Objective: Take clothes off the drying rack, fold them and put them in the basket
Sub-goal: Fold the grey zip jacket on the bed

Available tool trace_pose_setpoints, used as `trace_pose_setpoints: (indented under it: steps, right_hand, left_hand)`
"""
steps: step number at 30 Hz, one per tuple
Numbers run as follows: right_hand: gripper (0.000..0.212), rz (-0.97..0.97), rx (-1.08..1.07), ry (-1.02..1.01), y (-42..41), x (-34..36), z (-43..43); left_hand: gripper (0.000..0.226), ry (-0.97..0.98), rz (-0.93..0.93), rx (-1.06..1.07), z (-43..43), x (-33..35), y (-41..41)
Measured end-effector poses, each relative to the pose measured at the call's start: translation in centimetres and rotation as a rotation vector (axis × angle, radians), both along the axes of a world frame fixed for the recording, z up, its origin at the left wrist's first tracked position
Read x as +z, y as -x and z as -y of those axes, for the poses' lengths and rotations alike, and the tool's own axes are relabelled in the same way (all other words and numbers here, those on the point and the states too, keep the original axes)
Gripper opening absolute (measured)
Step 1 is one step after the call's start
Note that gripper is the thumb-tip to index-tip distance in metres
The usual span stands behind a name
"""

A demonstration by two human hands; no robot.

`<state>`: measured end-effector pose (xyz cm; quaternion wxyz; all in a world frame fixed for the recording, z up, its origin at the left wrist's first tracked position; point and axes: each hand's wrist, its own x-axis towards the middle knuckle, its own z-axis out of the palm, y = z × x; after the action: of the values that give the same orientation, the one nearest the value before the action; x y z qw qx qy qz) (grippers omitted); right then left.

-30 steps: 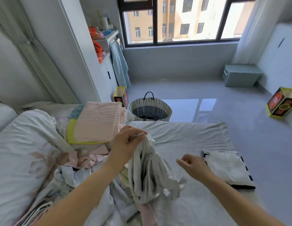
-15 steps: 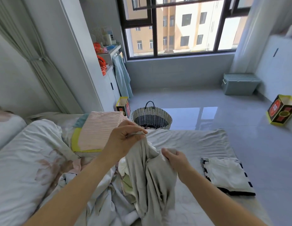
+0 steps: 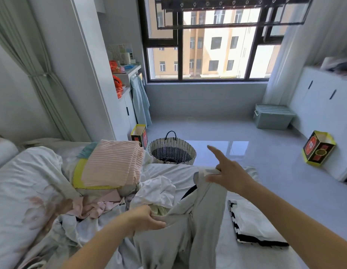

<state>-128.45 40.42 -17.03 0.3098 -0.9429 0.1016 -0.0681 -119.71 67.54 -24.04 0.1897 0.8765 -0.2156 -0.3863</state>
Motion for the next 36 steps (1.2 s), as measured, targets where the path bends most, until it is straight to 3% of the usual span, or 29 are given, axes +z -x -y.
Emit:
trace_pose_setpoints:
  steps: [2,4,6,7,9,12,16,20,24,27,30,33,36]
  right_hand:
    - [0.087,0.106,0.113,-0.011,0.5,-0.5,0.5]
    - [0.081,0.137,0.177,0.003,0.9,-0.7,1.2]
    - [0.069,0.156,0.219,0.009,1.4,-0.4,1.8]
    - [0.066,0.176,0.243,0.007,1.5,-0.3,2.2]
    - [0.074,0.176,0.273,0.000,1.5,-0.3,2.9]
    - [0.084,0.131,0.300,-0.032,1.6,0.2,4.0]
    - [0.080,0.187,0.294,-0.102,2.3,2.8,5.4]
    - [0.046,0.250,0.261,-0.055,3.2,5.8,7.1]
    - [0.065,0.352,0.237,-0.079,4.1,8.0,7.3]
    - [0.067,0.434,0.218,-0.077,4.7,9.1,6.7]
    - [0.075,0.472,0.234,-0.001,5.4,9.5,6.3]
    - [0.053,0.507,0.265,0.132,5.9,10.2,6.1]
    - [0.041,0.553,0.279,0.251,6.0,11.2,6.0]
  left_hand:
    - [0.052,-0.105,-0.026,-0.051,0.6,-0.3,0.2]
    - [0.047,-0.088,-0.038,-0.052,1.0,-0.3,0.4]
    - [0.038,0.145,-0.061,0.061,1.2,-0.9,0.5]
    - [0.048,0.322,-0.065,0.146,1.3,-1.3,0.5]
    - [0.056,0.629,-0.051,0.260,1.4,-1.4,0.5]
    - [0.040,0.874,0.099,0.229,2.2,-0.3,0.7]
    - [0.047,0.949,0.236,0.155,2.9,2.9,0.2]
    - [0.060,1.061,0.212,0.164,3.4,7.9,-0.2]
    - [0.060,1.109,0.212,0.068,3.7,12.0,-0.4]
    - [0.054,1.043,0.249,-0.002,3.7,13.4,-0.5]
    - [0.042,0.932,0.502,-0.108,3.3,14.1,-0.6]
    - [0.032,0.901,0.887,-0.353,2.5,15.6,-0.9]
    - [0.031,0.875,1.033,-0.478,1.9,17.5,-0.8]
